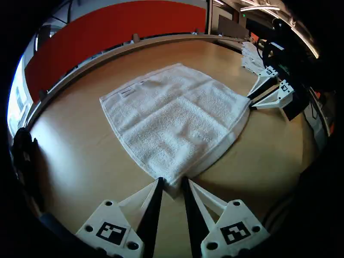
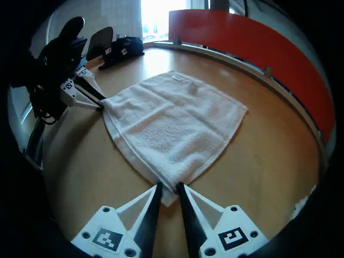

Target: Fold towel

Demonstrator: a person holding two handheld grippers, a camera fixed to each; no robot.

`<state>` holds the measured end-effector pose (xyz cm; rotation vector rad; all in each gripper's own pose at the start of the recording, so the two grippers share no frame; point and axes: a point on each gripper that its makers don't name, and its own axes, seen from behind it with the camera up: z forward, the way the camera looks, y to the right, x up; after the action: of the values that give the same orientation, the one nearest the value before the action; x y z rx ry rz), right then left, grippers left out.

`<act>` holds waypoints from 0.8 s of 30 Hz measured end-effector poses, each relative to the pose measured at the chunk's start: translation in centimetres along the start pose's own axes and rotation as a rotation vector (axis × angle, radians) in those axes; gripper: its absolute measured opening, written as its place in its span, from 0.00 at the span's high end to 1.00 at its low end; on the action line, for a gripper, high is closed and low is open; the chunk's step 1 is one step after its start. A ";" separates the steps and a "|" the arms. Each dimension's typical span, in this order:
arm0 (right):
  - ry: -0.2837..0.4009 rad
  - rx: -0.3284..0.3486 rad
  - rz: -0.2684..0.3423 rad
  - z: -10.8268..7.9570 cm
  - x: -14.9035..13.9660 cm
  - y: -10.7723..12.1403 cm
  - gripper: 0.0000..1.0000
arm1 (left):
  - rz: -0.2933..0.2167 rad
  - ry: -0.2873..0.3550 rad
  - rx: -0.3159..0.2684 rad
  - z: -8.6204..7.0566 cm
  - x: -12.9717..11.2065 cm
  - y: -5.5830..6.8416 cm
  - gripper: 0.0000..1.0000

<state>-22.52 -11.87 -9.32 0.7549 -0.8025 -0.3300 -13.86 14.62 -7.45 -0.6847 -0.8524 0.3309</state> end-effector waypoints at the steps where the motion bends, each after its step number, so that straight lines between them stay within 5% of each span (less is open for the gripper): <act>1: 0.002 0.000 0.002 0.0 0.0 0.0 0.77 | -0.005 -0.002 0.003 0.0 0.0 0.0 0.66; 5: 0.011 0.008 0.015 0.0 0.3 -0.3 0.82 | -0.017 -0.009 0.010 0.1 0.2 0.0 0.84; 14: 0.033 -0.005 0.019 -0.7 1.3 -0.1 0.84 | -0.010 -0.009 0.002 -0.2 0.6 0.4 0.86; 24: 0.058 -0.020 0.025 -2.3 3.2 0.1 0.84 | -0.044 0.016 0.007 -2.4 2.3 0.3 0.86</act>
<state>-18.61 -12.42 -8.62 0.7323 -0.7529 -0.2919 -10.53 15.02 -7.49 -0.6605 -0.8496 0.2880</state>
